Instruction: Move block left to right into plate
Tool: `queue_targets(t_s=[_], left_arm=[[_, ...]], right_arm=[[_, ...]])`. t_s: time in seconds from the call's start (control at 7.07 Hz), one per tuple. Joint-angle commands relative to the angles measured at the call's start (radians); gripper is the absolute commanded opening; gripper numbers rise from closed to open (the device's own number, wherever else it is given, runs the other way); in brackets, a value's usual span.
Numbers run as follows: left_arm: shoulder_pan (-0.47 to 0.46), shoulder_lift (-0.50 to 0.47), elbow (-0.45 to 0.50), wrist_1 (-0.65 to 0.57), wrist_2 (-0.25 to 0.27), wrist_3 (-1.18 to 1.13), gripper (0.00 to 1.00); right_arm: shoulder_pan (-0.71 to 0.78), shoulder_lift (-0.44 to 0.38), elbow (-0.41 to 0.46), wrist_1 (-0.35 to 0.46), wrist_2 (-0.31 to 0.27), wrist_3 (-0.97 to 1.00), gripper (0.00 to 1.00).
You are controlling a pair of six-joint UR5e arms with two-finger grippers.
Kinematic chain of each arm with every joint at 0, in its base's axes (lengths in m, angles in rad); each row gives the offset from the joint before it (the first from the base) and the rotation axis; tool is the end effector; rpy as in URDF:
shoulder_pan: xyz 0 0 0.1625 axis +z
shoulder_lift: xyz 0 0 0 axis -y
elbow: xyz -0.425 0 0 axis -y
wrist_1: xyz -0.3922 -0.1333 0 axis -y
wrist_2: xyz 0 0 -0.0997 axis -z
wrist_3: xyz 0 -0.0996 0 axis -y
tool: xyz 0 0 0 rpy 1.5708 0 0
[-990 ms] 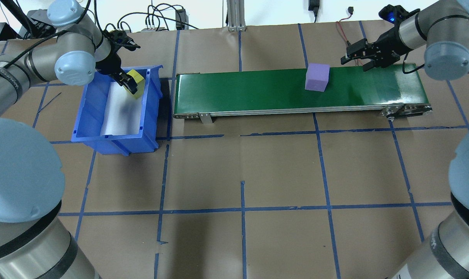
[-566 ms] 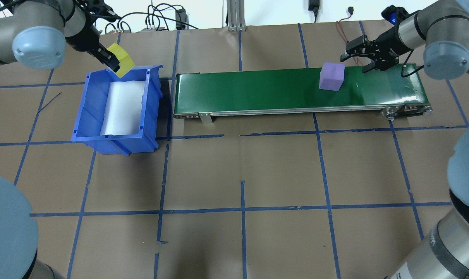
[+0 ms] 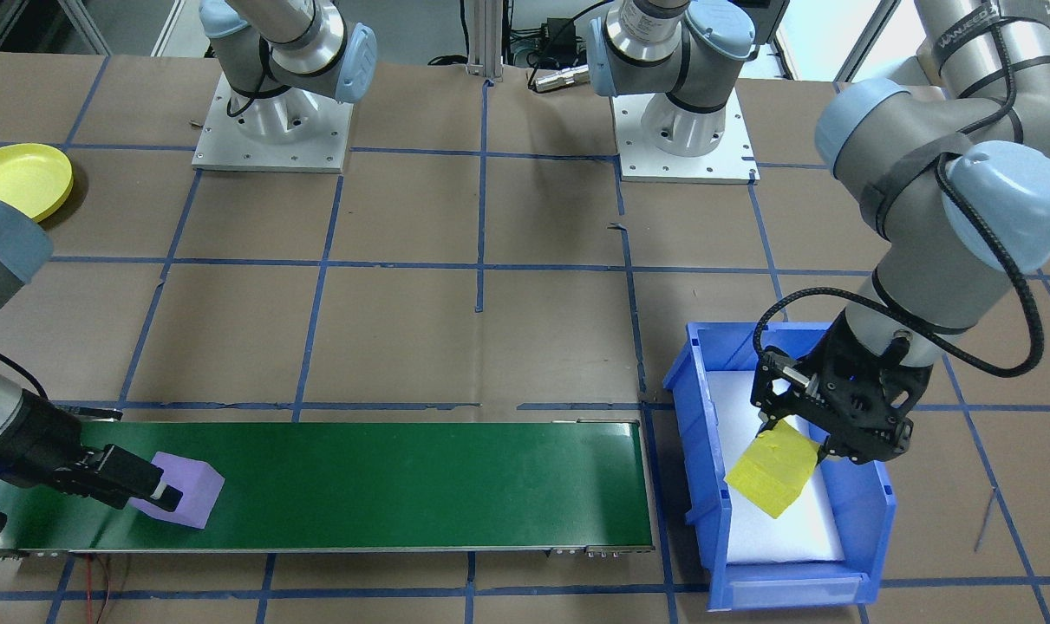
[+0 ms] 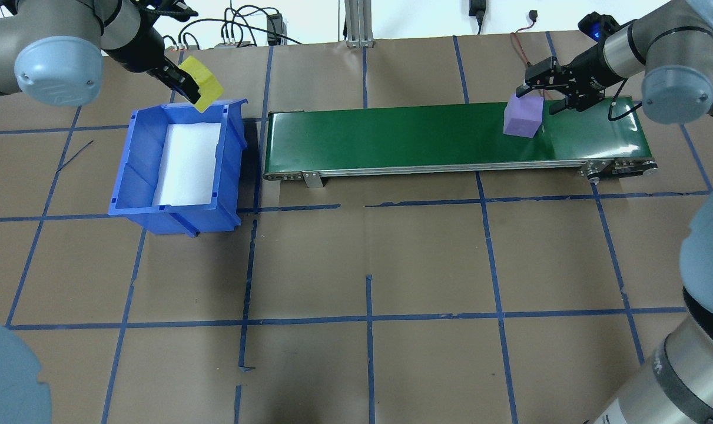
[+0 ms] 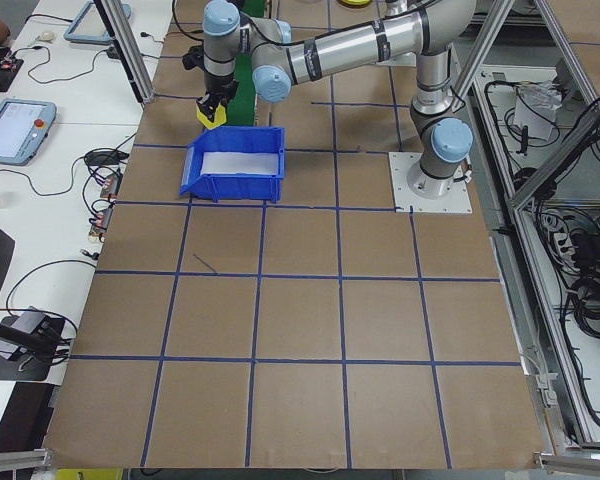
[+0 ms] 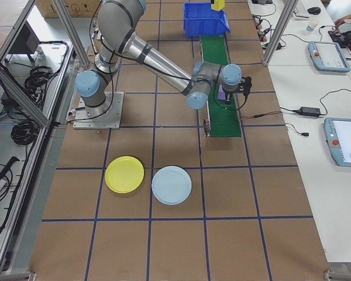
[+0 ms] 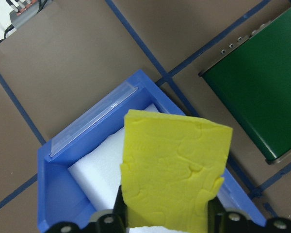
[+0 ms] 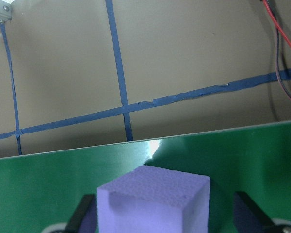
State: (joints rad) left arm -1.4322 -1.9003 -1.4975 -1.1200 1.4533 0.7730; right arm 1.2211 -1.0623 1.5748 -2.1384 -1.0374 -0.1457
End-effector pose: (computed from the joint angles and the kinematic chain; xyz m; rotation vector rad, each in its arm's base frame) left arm -0.0560 -0.6478 0.3875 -0.9845 -2.9417 0.3522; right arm -0.0509 -0.6765 0.2613 0.2478 2.6153 -0.2462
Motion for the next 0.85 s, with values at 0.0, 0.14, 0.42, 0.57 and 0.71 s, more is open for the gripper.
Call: queue_targets(t_s=[0.0, 0.14, 0.42, 0.57, 0.71], left_arm=[[-0.033, -0.013, -0.023, 0.035, -0.057, -0.039, 0.56], [-0.066, -0.017, -0.042, 0.066, -0.056, -0.076, 0.56], [-0.146, -0.034, -0.058, 0.116, -0.045, -0.194, 0.57], [-0.163, -0.054, -0.059, 0.135, -0.045, -0.221, 0.57], [-0.175, -0.065, -0.072, 0.141, -0.045, -0.233, 0.57]], right_arm=[[0.0, 0.001, 0.002, 0.0, -0.009, 0.0, 1.0], [0.0, 0.007, 0.005, 0.0, -0.018, -0.002, 0.99], [0.0, 0.004, 0.005, 0.0, -0.14, -0.002, 0.58], [0.0, -0.002, 0.004, 0.0, -0.215, -0.006, 0.44], [-0.002, -0.031, -0.007, 0.003, -0.293, -0.026, 0.41]])
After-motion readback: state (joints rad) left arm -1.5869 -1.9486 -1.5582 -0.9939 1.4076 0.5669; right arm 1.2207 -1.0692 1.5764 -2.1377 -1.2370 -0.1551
